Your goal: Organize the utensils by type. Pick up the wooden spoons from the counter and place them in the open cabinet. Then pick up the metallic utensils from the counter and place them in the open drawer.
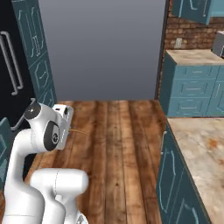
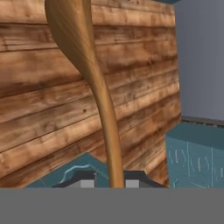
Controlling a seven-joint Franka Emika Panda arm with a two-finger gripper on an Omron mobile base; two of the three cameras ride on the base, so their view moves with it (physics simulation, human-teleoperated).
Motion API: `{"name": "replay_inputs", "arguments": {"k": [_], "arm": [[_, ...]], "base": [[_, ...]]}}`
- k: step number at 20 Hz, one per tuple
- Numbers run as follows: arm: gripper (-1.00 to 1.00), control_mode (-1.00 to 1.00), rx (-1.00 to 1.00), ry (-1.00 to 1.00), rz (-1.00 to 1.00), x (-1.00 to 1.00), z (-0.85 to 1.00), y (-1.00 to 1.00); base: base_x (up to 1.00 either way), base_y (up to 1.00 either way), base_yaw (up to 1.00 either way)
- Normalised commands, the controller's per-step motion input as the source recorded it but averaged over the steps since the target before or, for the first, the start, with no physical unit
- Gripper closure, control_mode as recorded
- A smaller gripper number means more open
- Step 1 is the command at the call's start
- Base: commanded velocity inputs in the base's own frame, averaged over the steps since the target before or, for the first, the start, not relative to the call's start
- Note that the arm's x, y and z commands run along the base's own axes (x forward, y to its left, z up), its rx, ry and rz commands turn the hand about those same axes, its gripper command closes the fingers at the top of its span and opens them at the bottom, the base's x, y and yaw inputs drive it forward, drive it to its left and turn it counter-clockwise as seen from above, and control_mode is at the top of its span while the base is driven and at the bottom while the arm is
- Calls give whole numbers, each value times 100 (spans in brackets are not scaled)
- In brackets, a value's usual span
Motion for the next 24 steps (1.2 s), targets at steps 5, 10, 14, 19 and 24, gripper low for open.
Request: {"name": "replay_inputs", "arguments": {"k": [5, 10, 14, 19, 24], "arm": [[100, 100, 0, 0, 0, 0, 0, 0], [100, 100, 0, 0, 0, 0, 0, 0], [100, 100, 0, 0, 0, 0, 0, 0], [100, 100, 0, 0, 0, 0, 0, 0], [100, 100, 0, 0, 0, 0, 0, 0]], "base": [[87, 0, -24], [84, 0, -32], [81, 0, -33], [80, 0, -32], [81, -3, -33]]}}
